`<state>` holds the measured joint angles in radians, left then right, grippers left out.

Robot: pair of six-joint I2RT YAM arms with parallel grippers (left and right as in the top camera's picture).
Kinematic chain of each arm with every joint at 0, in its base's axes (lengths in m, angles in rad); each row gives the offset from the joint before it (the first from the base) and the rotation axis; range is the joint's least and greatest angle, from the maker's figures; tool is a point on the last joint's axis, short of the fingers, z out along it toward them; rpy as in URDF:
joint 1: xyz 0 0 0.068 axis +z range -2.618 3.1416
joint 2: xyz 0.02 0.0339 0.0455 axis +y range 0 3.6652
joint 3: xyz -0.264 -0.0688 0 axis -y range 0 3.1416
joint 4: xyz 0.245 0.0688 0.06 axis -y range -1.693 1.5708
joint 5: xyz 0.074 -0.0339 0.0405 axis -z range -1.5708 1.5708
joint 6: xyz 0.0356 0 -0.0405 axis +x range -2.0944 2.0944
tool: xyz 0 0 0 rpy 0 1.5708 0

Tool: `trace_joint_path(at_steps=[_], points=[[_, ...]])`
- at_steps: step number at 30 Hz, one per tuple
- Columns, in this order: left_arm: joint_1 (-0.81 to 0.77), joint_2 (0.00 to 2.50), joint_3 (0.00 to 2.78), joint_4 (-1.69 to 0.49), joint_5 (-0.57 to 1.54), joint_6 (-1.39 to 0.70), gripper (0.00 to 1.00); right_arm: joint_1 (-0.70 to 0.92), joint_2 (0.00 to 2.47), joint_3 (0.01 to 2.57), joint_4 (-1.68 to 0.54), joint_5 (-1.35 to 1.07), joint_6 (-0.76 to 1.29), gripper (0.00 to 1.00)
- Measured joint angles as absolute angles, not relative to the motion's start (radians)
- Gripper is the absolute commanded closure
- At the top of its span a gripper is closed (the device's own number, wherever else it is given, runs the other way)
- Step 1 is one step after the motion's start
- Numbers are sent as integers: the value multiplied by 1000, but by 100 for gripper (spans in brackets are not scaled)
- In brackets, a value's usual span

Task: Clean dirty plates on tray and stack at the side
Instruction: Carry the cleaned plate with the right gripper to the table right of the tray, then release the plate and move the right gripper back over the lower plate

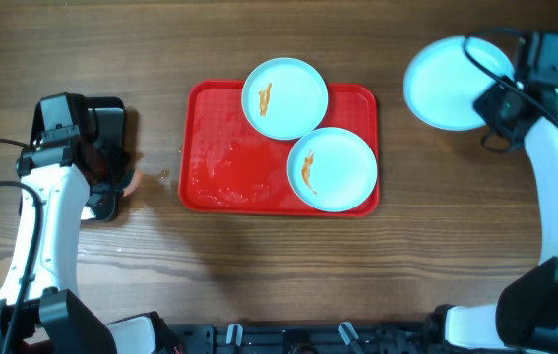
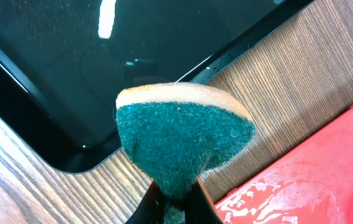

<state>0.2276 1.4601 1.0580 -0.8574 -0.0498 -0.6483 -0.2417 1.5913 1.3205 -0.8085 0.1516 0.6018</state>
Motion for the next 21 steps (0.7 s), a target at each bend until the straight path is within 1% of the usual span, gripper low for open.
trace_joint_path(at_steps=[7,8,9,10,11,12,13,14,16,21], points=[[228,1460,1057,-857,-50,-648,96,-397,1592,1095,-616,73,610,95],[228,1460,1057,-857,-50,-648,96,-410,1592,1070,-596,63,610,90],[228,1460,1057,-857,-50,-648,96,-418,1592,1048,-581,55,610,83],[228,1460,1057,-857,-50,-648,96,-423,1592,1032,-573,48,610,72],[228,1460,1057,-857,-50,-648,96,-424,1593,1022,-569,41,613,58],[228,1460,1057,-857,-50,-649,96,-424,1593,1018,-567,34,619,34],[228,1460,1057,-857,-50,-648,96,-424,1593,1018,-566,29,621,14],[228,1460,1057,-857,-50,-648,96,-424,1593,1018,-561,23,623,11],[228,1460,1057,-857,-50,-649,96,-424,1593,1018,-561,14,625,8],[228,1460,1057,-857,-50,-648,96,-424,1593,1018,-563,-66,612,8]])
